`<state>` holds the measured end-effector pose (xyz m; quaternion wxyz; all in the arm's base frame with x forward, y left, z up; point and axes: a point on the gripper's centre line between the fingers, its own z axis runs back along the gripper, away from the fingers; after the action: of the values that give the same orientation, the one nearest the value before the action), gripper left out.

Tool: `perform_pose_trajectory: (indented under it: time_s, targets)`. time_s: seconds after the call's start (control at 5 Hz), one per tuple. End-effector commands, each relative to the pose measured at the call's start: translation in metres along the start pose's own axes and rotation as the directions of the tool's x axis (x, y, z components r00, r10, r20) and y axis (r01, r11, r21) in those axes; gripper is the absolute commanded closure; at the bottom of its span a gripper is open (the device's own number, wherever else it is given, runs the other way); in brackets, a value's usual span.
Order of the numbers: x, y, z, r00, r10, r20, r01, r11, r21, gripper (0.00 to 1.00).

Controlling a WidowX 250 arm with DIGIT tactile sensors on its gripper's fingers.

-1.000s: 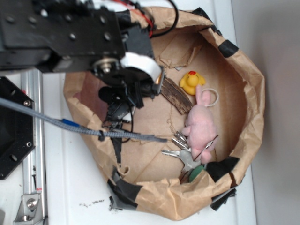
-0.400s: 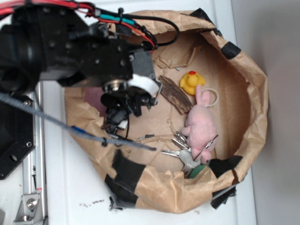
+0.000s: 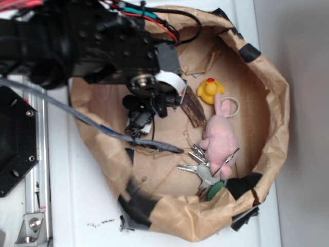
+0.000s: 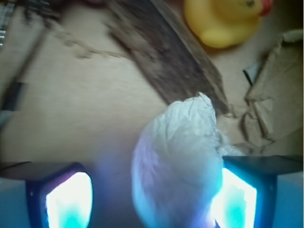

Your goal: Grab the white paper.

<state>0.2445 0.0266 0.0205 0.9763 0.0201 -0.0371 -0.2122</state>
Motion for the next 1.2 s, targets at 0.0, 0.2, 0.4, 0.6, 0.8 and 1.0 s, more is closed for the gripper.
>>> perform_pose_trajectory:
  time_s: [0.0,0.2,0.4,0.6,0.8,1.0]
  targets:
    - [0.013,0.003,-0.002,1.0,-0.013,-0.012,0.012,1.0,-0.014,0.0]
    - [0.016,0.002,-0.004,0.999,-0.012,-0.031,0.011,1.0,-0.019,0.0]
    - [0.015,0.003,-0.004,1.0,0.009,-0.023,-0.01,1.0,-0.02,0.82]
    - [0.014,0.004,-0.003,1.0,0.01,-0.018,-0.01,0.999,-0.031,1.0]
    - [0.007,0.012,0.006,0.995,0.089,0.038,-0.081,0.982,-0.168,1.0]
    - [0.015,0.011,0.055,0.976,0.211,0.056,-0.205,0.974,-0.095,1.0]
